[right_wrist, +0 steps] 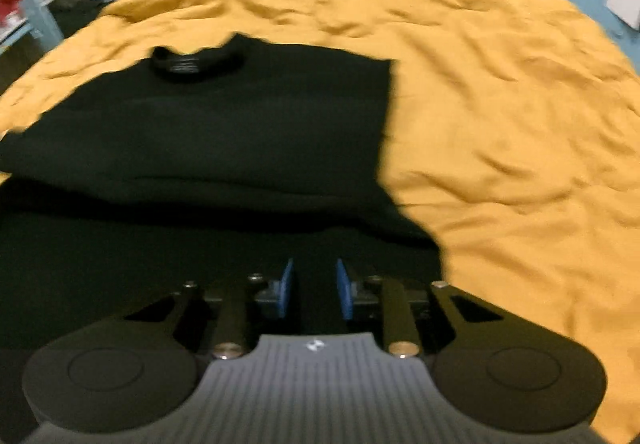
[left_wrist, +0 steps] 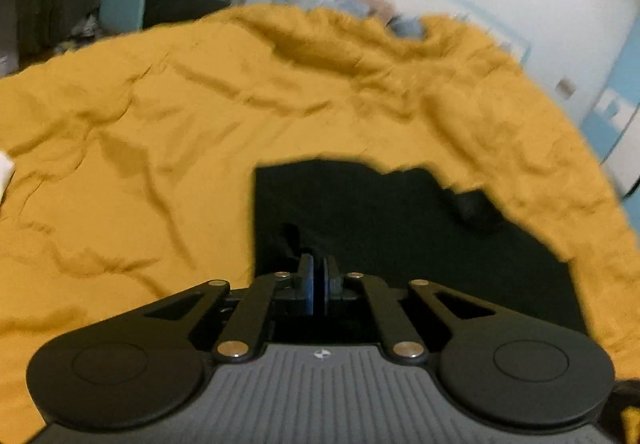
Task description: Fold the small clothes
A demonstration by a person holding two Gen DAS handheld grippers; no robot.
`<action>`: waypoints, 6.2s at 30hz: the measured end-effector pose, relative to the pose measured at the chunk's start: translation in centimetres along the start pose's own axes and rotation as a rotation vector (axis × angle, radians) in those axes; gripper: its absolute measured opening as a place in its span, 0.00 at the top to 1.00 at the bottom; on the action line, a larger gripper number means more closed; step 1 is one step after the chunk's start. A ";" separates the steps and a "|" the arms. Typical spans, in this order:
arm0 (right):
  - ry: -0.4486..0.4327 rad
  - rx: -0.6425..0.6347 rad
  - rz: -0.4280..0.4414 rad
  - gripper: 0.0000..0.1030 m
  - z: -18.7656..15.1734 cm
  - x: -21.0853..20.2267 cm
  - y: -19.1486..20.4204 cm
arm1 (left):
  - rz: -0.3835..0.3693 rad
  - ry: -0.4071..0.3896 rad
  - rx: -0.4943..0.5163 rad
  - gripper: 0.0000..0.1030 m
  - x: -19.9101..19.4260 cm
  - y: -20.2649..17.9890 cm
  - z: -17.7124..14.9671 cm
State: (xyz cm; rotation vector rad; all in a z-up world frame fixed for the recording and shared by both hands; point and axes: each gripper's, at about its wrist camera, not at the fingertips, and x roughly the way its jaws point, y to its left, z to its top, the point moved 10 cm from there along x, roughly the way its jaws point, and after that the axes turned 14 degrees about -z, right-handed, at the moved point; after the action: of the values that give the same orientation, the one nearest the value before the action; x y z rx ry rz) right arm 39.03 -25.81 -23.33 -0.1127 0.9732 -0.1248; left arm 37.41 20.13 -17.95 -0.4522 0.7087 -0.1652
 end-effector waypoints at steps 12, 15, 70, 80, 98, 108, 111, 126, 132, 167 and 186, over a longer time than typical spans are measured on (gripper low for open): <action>0.033 0.070 -0.090 1.00 -1.0 1.8 -5.1 | 0.049 0.093 -0.032 0.94 1.8 2.4 -2.9; 0.024 0.064 -0.116 1.00 -1.0 0.7 -5.3 | 0.072 0.097 -0.012 0.92 1.0 2.1 -2.7; 0.163 -0.194 0.167 0.39 -20.1 -17.2 -8.1 | -0.045 0.527 0.238 0.51 -19.9 -2.9 -22.1; 0.088 -0.135 0.205 0.96 -17.8 -20.8 -8.4 | -0.109 0.420 0.245 0.97 -21.2 -6.2 -19.6; 0.070 0.065 0.243 0.96 -7.5 -11.1 -7.8 | 0.003 0.325 0.174 0.97 -12.2 -3.2 -11.0; -0.081 -0.094 0.108 0.78 -6.1 -13.7 -8.7 | 0.043 0.273 0.331 0.69 -14.8 -3.4 -8.6; -0.114 -0.173 0.138 0.69 -6.2 -15.5 -7.6 | 0.002 0.305 0.479 0.62 -16.0 -5.5 -9.3; -0.105 -0.350 0.177 0.60 -9.9 -16.3 -3.6 | 0.150 0.464 1.181 0.51 -15.1 -8.1 -17.2; -0.083 -0.340 0.178 0.60 -10.5 -15.8 -3.5 | 0.127 0.475 1.271 0.44 -13.4 -8.6 -18.9; -0.343 -1.203 -0.070 0.51 -13.6 -13.0 -0.5 | 0.141 0.348 0.954 0.91 -11.4 -9.5 -15.1; -0.397 -1.061 -0.133 1.00 -11.0 -13.4 -0.4 | 0.135 0.274 0.747 0.91 -11.6 -9.1 -14.7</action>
State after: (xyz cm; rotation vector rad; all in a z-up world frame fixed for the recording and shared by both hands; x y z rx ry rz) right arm 22.39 -24.57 -18.49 -1.1346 0.5462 0.2984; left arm 19.04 10.45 -16.75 0.3385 0.8821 -0.3508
